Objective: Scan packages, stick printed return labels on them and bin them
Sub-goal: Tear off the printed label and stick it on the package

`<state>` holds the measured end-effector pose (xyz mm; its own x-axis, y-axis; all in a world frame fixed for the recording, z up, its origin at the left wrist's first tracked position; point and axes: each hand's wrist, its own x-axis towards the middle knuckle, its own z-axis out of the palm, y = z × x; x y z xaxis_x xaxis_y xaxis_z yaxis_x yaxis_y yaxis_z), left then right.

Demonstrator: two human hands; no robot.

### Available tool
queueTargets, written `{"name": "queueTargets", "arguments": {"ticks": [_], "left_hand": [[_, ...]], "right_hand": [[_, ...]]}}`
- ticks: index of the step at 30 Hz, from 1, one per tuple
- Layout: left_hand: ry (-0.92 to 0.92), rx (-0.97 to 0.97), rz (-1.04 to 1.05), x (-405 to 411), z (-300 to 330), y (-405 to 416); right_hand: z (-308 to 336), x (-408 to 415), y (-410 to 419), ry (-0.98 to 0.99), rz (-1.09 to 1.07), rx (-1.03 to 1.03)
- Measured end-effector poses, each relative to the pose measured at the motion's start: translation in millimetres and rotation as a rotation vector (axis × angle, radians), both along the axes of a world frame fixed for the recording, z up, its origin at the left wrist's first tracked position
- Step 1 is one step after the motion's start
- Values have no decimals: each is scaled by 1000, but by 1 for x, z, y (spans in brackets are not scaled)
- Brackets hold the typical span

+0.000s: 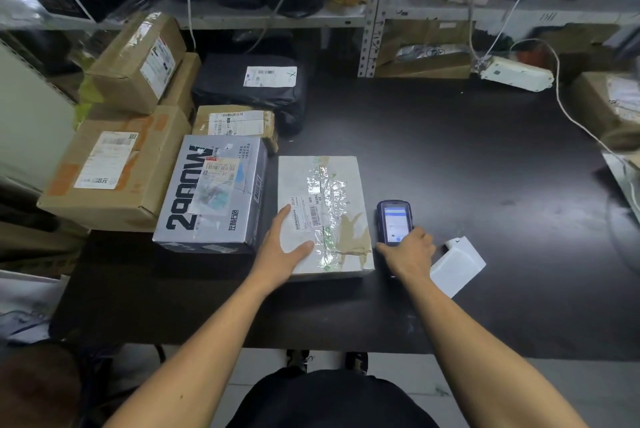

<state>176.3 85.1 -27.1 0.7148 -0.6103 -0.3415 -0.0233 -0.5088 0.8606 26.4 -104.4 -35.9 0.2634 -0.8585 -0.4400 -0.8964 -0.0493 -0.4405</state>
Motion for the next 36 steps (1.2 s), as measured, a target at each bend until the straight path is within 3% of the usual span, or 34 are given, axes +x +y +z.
{"name": "queueTargets", "arguments": {"ticks": [9,13,16,23,32,36], "left_hand": [[14,-22,-19,3,-7,3],[32,-37,-21,5,-7,4],[38,-46,-19,8,-6,4],[68,-52,-2,8,-3,4],[-252,305,-182,0,12,6],[-562,253,-296,-11,32,-19]], "right_hand": [[0,2,4,64,35,-61],[12,7,14,-153,91,-266],[22,13,26,-321,189,-157],[22,21,47,-397,222,55],[23,18,62,-395,261,49],[26,11,55,-384,206,-72]]}}
